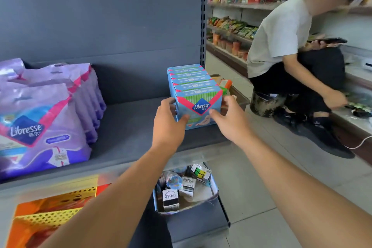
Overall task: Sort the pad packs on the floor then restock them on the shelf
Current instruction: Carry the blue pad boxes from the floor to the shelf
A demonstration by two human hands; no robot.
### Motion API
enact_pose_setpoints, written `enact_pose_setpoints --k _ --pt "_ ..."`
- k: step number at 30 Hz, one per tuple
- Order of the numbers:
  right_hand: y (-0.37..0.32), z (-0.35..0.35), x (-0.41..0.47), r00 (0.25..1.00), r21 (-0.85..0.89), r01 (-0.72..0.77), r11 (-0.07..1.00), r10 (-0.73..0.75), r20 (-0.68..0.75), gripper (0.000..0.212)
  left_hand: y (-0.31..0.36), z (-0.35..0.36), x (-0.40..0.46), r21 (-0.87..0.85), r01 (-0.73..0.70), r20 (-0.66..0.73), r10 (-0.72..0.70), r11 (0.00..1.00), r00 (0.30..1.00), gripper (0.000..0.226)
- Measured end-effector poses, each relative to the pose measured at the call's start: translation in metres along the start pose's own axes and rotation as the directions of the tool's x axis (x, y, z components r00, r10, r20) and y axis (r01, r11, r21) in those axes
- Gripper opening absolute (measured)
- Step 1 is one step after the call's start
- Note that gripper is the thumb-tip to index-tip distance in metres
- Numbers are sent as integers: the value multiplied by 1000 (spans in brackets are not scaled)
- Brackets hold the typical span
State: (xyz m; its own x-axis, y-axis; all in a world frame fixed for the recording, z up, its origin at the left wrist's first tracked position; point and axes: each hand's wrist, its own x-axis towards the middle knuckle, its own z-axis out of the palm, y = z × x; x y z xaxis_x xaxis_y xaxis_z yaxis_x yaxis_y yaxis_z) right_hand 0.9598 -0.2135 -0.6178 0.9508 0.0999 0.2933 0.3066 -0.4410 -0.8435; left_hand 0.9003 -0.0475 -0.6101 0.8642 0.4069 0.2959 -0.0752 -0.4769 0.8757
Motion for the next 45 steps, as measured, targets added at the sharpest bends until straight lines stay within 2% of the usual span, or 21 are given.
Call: enact_pose_setpoints --k 5,10,22,33,37,43,45 --pt "7 2 6 1000 7 19 1000 -19 17 34 0 4 3 30 12 -15 -12 999 1000 44" --pt "7 4 6 994 -8 35 999 -34 107 35 0 6 -1 117 0 60 -7 993 998 43" --pt "9 3 8 995 -83 30 996 -22 97 36 6 6 1 264 43 174 -91 964 981 27" --pt "4 1 5 988 -124 6 992 13 153 28 13 0 -3 272 74 192 -129 960 973 27" --pt "2 -1 3 990 -157 2 988 20 141 30 14 -1 -2 247 84 201 -136 965 970 26" --pt "-2 -7 -4 994 -199 12 980 11 111 37 23 -1 -7 194 126 134 -153 973 979 16" --pt "-3 -14 -13 995 -212 30 977 -8 104 40 30 -4 -15 191 108 107 -130 976 986 29"
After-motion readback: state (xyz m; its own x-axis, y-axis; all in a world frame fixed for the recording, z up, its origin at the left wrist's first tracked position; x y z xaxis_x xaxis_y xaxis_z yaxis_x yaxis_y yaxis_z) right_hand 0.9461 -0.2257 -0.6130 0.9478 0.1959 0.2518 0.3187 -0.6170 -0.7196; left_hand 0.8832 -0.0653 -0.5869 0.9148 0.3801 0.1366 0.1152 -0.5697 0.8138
